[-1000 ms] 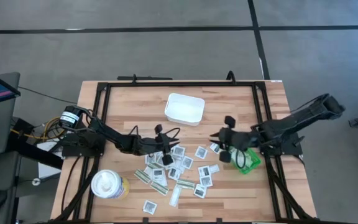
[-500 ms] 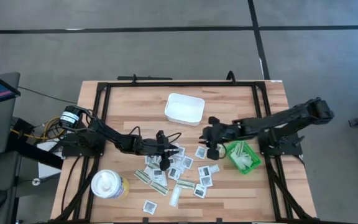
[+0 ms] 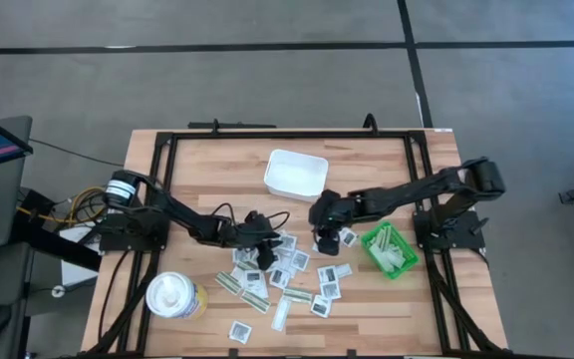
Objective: Pick & Place First Aid Supplies
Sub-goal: Put the towelette pack into the white bin
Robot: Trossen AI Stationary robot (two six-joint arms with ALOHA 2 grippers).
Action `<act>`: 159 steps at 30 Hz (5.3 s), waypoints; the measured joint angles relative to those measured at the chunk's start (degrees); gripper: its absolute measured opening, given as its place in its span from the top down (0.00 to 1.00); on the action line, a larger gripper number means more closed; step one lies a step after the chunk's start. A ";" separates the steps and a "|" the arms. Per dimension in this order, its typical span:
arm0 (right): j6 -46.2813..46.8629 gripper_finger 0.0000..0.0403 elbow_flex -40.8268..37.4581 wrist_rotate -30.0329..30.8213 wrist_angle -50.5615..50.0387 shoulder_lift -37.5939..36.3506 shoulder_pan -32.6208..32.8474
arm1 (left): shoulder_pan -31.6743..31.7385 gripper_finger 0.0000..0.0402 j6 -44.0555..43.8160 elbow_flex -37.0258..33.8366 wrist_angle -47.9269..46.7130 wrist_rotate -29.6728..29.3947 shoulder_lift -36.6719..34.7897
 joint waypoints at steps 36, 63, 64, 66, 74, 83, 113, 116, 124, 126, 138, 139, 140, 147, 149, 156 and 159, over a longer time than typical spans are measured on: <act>-9.05 0.76 -0.02 -4.04 19.69 14.68 0.11 | 4.01 0.74 -5.18 0.00 0.15 8.17 1.98; -13.10 0.76 -0.14 -4.23 24.49 19.03 0.07 | 5.52 0.78 -3.66 0.22 6.83 8.52 7.38; -13.10 0.76 -0.15 -4.23 24.60 19.04 0.07 | 5.74 0.79 -3.64 0.20 7.62 9.10 7.88; -13.10 0.76 -0.15 -4.21 24.60 19.05 0.07 | 6.07 0.83 -3.09 0.20 8.28 9.64 8.35; -12.86 0.76 -0.04 -4.19 24.38 19.12 0.07 | 5.70 0.97 2.11 -0.06 5.89 10.09 4.62; -7.96 0.76 -0.02 -4.02 24.23 19.12 0.04 | 5.89 0.98 4.65 -0.09 5.81 8.97 3.52; -4.94 0.76 -0.15 -4.15 25.03 19.18 0.07 | 25.24 0.84 20.09 -0.02 4.55 -2.03 -6.05; -4.94 0.76 -0.15 -4.14 25.06 19.18 0.07 | 24.77 0.79 20.09 -0.02 4.93 -2.18 -6.14; -4.94 0.76 -0.15 -4.10 25.18 19.20 0.07 | 16.56 0.78 20.11 0.09 10.18 10.76 -12.30; -4.92 0.76 -0.19 -4.08 25.56 19.23 0.05 | 13.42 0.78 20.10 0.11 10.38 11.60 -13.08; -14.69 0.74 4.36 -4.20 20.47 19.10 0.25 | -1.79 0.79 12.99 -0.12 12.24 0.39 -4.42; -15.48 0.73 4.89 -3.99 19.07 19.05 0.26 | -2.25 0.79 12.45 -0.41 12.29 -0.50 -4.28; -16.01 0.71 5.37 -3.69 18.24 19.05 0.26 | -2.60 0.79 11.60 -0.87 11.55 -0.76 -4.28; -14.91 0.59 6.26 -1.12 16.69 18.55 0.24 | -4.63 0.79 4.02 -4.37 10.52 -0.56 -3.81; -15.71 0.55 6.38 -1.11 17.21 18.46 0.36 | -4.54 0.79 2.61 -5.77 7.85 -1.79 -1.35; -15.90 0.47 6.34 -1.14 19.89 18.46 0.26 | -1.11 0.79 -2.13 -5.51 10.42 -5.62 4.41; -15.90 0.46 6.34 -1.17 19.89 18.44 0.28 | 0.47 0.79 -2.38 -5.17 11.16 -5.26 5.26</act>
